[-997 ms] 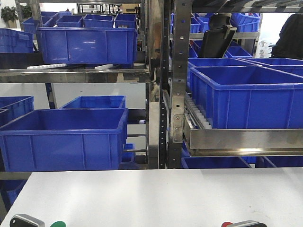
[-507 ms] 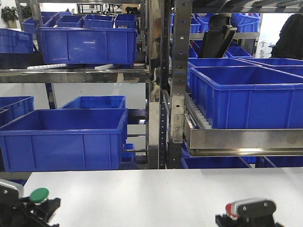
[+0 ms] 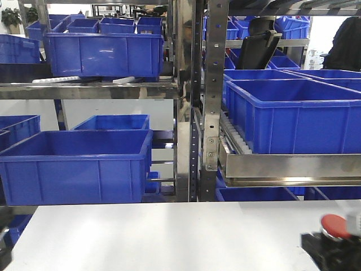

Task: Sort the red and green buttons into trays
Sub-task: 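Lift both held buttons off the table, then hold both buttons while the base drives to the tray shelf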

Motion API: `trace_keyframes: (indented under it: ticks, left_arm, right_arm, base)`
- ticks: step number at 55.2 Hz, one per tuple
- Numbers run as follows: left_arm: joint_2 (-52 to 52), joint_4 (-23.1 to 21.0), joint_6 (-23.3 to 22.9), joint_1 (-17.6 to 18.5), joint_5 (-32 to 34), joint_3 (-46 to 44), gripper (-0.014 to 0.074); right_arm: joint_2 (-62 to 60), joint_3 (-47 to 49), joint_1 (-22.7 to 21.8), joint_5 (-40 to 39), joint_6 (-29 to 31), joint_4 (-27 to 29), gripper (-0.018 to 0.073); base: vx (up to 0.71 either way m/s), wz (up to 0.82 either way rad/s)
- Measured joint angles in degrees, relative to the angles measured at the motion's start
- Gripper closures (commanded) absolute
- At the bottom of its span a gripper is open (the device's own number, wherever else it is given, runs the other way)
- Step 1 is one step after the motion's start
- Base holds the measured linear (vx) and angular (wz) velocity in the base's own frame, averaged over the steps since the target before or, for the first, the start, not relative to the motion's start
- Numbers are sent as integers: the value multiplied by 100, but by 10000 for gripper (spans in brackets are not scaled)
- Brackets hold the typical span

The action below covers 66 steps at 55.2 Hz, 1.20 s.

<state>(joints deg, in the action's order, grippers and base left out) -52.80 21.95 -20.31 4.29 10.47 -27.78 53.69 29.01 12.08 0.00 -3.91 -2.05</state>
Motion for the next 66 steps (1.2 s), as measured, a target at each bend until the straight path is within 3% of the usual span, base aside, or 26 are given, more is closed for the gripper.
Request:
trace_keyframes:
  ticks: [8, 24, 66]
  left_arm:
    - [1164, 0, -30, 0, -251, 401, 596]
    - [2666, -5, -120, 0, -578, 1105, 596]
    - [2787, -5, -131, 0, -558, 1120, 596]
  right_arm:
    - [-982, -20, 0, 933, 0, 0, 569]
    - [-1962, -110, 0, 1341, 0, 0, 569]
    - [-1987, -144, 0, 1176, 0, 0, 569]
  base:
    - [0, 0]
    - [0, 0]
    - [0, 0]
